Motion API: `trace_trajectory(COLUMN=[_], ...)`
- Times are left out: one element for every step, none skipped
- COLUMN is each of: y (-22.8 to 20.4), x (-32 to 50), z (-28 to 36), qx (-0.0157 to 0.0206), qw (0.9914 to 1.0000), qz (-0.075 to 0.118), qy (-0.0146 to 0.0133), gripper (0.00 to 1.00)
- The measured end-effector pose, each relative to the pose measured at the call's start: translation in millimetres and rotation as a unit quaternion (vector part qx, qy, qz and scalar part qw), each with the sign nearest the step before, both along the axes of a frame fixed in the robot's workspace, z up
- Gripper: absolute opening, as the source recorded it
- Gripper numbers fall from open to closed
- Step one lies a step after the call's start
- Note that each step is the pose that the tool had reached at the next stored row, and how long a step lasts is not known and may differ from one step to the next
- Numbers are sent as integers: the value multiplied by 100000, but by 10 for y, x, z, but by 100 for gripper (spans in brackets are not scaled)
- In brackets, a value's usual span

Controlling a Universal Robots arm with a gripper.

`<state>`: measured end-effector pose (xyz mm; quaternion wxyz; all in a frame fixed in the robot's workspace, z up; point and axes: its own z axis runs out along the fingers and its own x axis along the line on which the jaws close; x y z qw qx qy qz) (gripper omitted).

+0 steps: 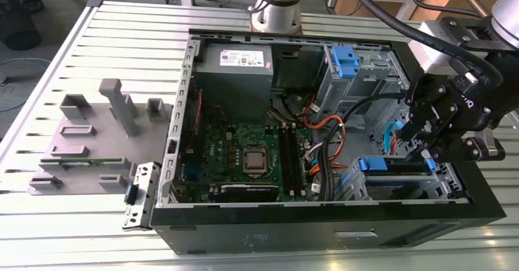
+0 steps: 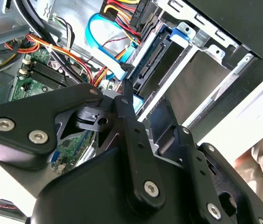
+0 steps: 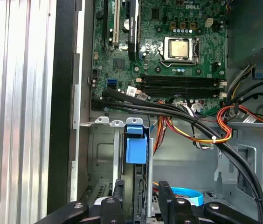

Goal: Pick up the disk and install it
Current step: 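Insert the first disk wire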

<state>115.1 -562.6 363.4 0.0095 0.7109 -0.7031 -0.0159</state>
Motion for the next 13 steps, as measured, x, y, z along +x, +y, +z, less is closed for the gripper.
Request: trace_trajectory(y=[0,0,0,1,1,1,1,0,1,6,17,32,51], x=[0,0,0,0,0,0,0,0,0,0,0,0,0], z=[5,9,15,22,31,45,58,70,74,74,74,75,75], qx=[36,42,42,32,30,52,69,74,83,91,86,80,82], qw=[100000,100000,100000,100000,100000,100000,100000,100000,100000,100000,100000,100000,100000], qz=[-1,-1,-1,1,-1,-1,0,-4,-1,-1,-2,-1,0], qy=[1,2,3,6,4,-1,-1,-1,4,2,4,1,-1], gripper=[42,42,42,42,42,42,42,42,42,42,42,42,42])
